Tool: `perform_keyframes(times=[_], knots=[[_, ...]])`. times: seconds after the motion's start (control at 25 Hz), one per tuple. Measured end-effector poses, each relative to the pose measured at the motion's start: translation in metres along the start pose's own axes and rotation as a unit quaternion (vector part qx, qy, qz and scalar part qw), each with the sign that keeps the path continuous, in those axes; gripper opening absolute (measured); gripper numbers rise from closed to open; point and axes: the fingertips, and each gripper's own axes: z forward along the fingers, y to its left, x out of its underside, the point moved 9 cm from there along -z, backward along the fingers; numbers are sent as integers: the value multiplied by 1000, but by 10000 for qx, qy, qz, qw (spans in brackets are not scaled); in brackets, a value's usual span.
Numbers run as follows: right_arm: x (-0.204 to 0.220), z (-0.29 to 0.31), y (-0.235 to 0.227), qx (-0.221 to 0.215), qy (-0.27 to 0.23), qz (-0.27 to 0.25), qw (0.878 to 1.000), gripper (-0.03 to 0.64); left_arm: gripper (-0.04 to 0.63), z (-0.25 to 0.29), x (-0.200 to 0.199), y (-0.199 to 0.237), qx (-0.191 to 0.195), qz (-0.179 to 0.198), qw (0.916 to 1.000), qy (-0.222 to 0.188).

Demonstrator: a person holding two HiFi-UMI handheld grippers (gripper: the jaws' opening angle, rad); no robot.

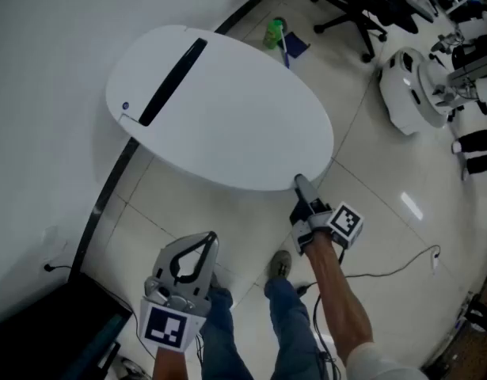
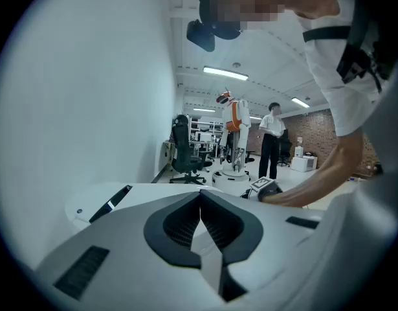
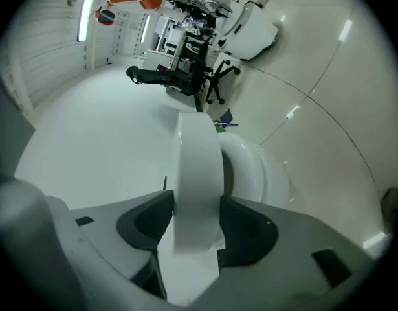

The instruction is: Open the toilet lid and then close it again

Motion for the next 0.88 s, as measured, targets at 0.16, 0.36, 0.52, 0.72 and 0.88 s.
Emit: perform_keyframes(times=[0.16, 0.36, 0.52, 0.72, 0.88], knots=[[6, -29, 72, -192, 75, -354, 9992, 208, 0, -26, -34, 4, -107, 49, 9999, -105], [14, -42, 185, -842, 154, -836, 9928, 188, 0, -67, -82, 15, -345, 172, 9986, -358], [22, -22, 277, -1460, 374, -1614, 9753, 119, 0, -101, -109, 26, -578, 306, 9966, -507], [41, 31, 376, -1860, 650, -2436, 9497, 84, 0, -140, -127, 42, -736, 341, 9957, -458], [65, 81, 450, -1912, 869, -2956, 9319, 49, 0, -165, -139, 62, -855, 323, 9946, -481]])
